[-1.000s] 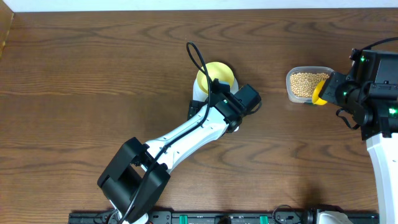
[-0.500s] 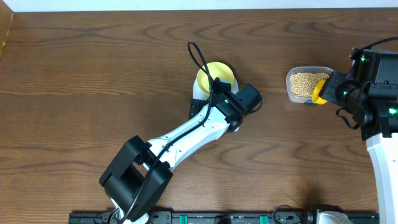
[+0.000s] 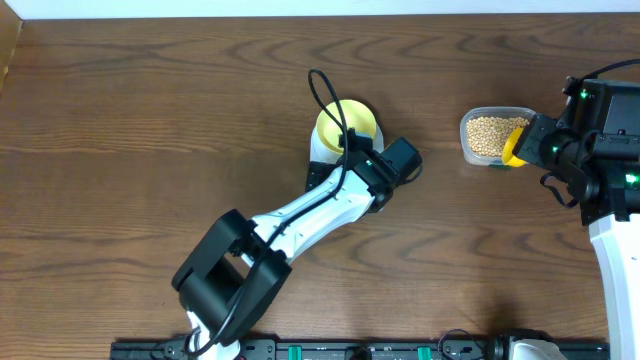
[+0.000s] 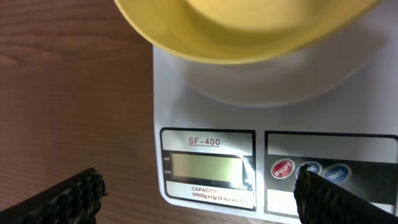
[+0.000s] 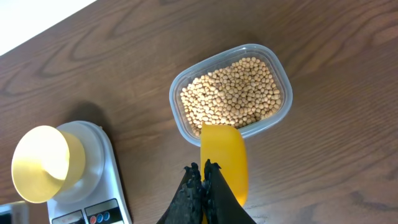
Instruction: Scoop item into bowl and weigh 50g on scale
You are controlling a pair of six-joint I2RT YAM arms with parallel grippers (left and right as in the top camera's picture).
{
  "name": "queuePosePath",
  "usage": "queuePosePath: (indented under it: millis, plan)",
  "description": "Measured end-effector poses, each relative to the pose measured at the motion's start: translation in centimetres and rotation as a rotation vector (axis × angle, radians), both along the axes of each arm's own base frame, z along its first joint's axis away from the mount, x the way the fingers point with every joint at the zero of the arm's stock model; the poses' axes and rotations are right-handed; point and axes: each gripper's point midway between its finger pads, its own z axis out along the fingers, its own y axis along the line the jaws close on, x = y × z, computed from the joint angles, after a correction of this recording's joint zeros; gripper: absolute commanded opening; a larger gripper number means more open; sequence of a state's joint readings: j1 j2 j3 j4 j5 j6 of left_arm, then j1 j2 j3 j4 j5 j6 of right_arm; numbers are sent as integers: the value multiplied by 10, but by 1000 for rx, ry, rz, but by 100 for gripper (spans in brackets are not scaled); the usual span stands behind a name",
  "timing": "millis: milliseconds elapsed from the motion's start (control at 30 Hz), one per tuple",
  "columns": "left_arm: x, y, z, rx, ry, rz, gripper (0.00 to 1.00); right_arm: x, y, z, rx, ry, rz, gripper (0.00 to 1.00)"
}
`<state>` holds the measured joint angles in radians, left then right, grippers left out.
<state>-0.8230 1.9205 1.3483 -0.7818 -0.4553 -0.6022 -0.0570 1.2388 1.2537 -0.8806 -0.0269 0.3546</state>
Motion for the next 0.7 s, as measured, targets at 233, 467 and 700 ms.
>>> queuePosePath:
  millis: [233, 467, 700]
  plan:
    - [-1, 1, -4, 8, 7, 0, 100, 0, 0, 0, 0, 0, 0, 1]
    - [-6, 6, -13, 24, 22, 0, 99, 1, 0, 1, 0, -3, 0, 1]
    - [-7, 7, -16, 22, 21, 0, 99, 1, 0, 1, 0, -3, 0, 1]
